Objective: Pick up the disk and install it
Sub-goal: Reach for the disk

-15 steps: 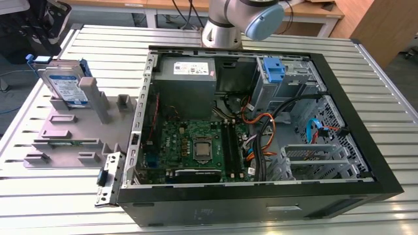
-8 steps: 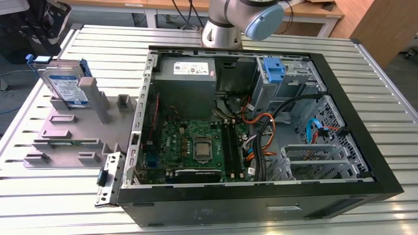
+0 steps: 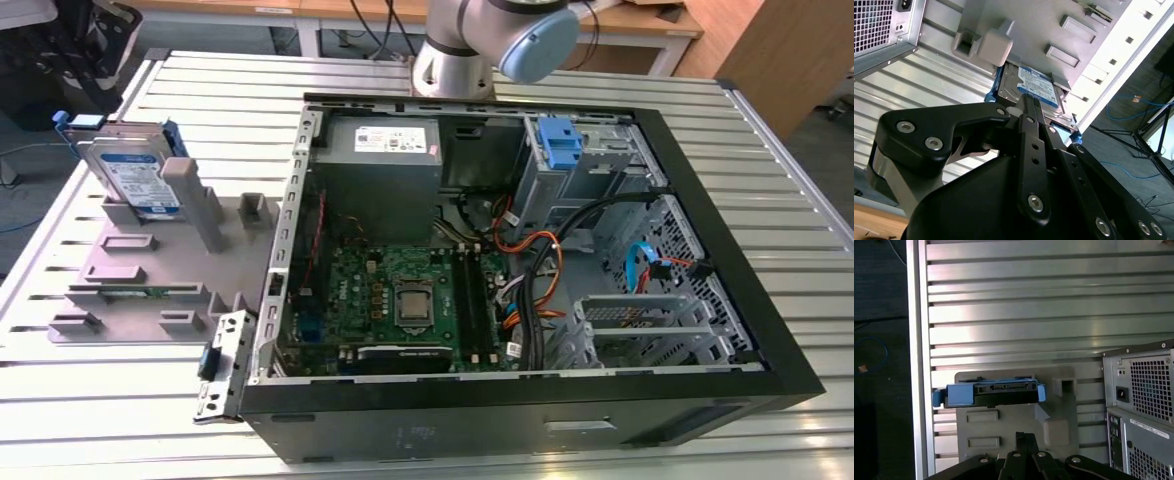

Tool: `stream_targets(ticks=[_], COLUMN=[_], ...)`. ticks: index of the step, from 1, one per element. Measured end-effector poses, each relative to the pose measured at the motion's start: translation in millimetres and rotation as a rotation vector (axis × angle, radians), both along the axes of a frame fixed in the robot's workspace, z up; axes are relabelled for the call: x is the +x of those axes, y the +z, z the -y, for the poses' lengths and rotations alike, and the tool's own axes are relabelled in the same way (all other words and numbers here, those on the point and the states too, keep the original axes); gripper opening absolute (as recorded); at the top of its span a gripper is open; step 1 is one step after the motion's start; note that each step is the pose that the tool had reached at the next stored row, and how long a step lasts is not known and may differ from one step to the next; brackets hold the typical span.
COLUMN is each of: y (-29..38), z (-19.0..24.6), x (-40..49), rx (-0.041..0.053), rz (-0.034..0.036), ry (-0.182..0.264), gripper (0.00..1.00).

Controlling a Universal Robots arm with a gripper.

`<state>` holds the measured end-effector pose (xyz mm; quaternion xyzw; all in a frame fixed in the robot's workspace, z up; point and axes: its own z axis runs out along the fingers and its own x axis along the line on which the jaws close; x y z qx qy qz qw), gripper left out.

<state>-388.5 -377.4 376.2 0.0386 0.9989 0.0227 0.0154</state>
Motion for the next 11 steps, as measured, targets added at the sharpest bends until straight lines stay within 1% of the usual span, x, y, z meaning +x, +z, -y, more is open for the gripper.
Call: stream_targets(ticks=[1,2,11], y=[-5.9,-6.5,-6.6], z=[-10.3,-11.6,-12.1], x=[-9.3,-9.5,-9.5], rx=[-0.0004,-0.0004,-0.0004], rz=[-0.0001,-0.0001,-0.0001], ry=[-0.004,-0.005,-0.005], gripper=[0.11,0.11,0.11])
